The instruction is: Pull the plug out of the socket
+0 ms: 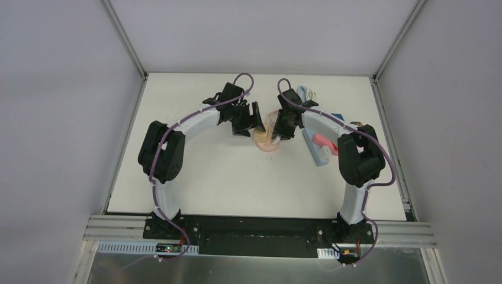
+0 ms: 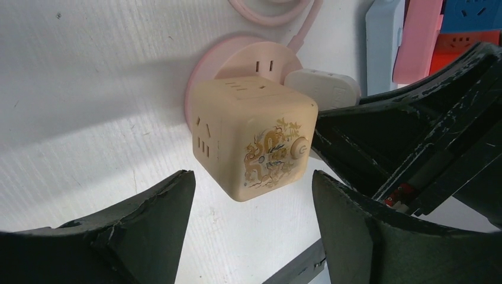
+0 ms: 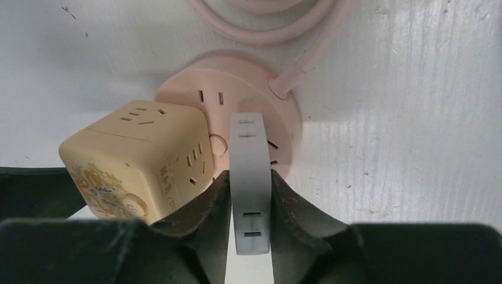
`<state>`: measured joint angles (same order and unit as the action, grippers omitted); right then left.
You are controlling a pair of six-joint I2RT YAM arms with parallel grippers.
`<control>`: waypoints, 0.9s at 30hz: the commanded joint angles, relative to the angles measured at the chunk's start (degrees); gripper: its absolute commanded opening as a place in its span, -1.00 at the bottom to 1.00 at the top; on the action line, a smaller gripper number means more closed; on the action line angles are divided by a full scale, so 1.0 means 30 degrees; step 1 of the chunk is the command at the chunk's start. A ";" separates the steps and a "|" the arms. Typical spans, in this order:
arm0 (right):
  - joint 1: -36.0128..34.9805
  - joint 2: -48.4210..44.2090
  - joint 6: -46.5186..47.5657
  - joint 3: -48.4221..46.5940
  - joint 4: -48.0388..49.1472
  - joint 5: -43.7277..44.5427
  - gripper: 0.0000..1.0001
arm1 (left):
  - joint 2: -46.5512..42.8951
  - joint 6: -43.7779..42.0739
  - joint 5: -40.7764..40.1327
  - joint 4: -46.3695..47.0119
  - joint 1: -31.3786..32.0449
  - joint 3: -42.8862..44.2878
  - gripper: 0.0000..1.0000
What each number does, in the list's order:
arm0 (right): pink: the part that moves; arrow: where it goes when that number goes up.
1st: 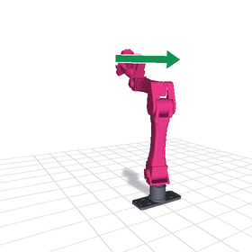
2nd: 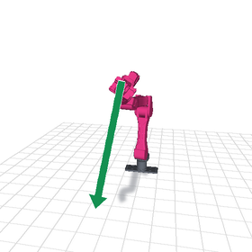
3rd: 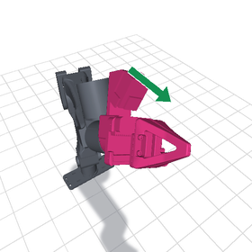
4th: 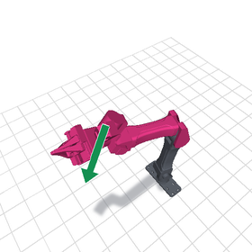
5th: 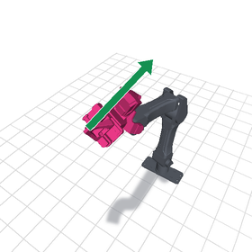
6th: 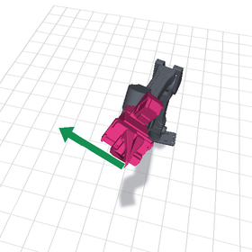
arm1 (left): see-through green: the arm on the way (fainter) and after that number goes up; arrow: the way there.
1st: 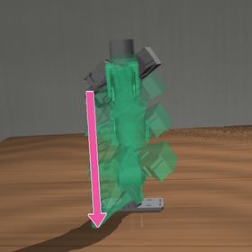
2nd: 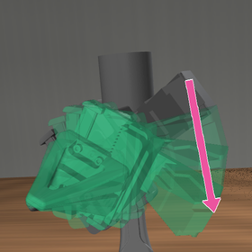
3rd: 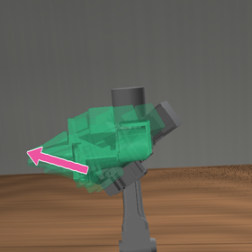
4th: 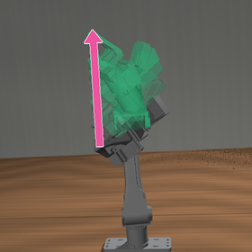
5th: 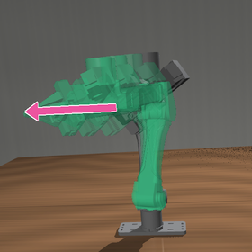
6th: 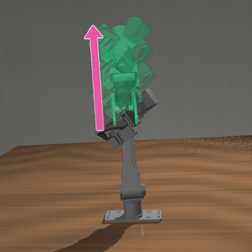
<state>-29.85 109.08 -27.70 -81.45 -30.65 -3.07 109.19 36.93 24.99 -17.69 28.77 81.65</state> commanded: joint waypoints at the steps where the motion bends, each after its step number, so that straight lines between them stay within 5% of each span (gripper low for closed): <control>1: -0.0078 -0.0233 0.0293 -0.0433 -0.0403 0.0004 -0.26 | -0.0139 -0.0502 -0.0766 -0.0057 -0.0129 0.0823 0.45; 6: -0.0079 -0.0108 -0.0556 -0.0418 0.0015 0.0037 -0.13 | 0.0667 -0.0802 -0.1271 -0.1119 -0.0129 0.1056 0.30; 14: -0.0085 0.0199 -0.0870 -0.1164 -0.0395 -0.0377 -1.00 | 0.0796 -0.1029 -0.2101 -0.2192 -0.0099 0.0180 0.20; 27: 0.0023 -0.0600 -0.1345 -0.3456 -0.1628 -0.1067 -1.00 | 0.2001 -0.0448 -0.4036 -0.5168 -0.0099 0.0441 0.15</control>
<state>-29.85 110.45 -29.12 -86.15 -36.27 -3.64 111.00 36.84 20.18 -23.20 28.69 83.59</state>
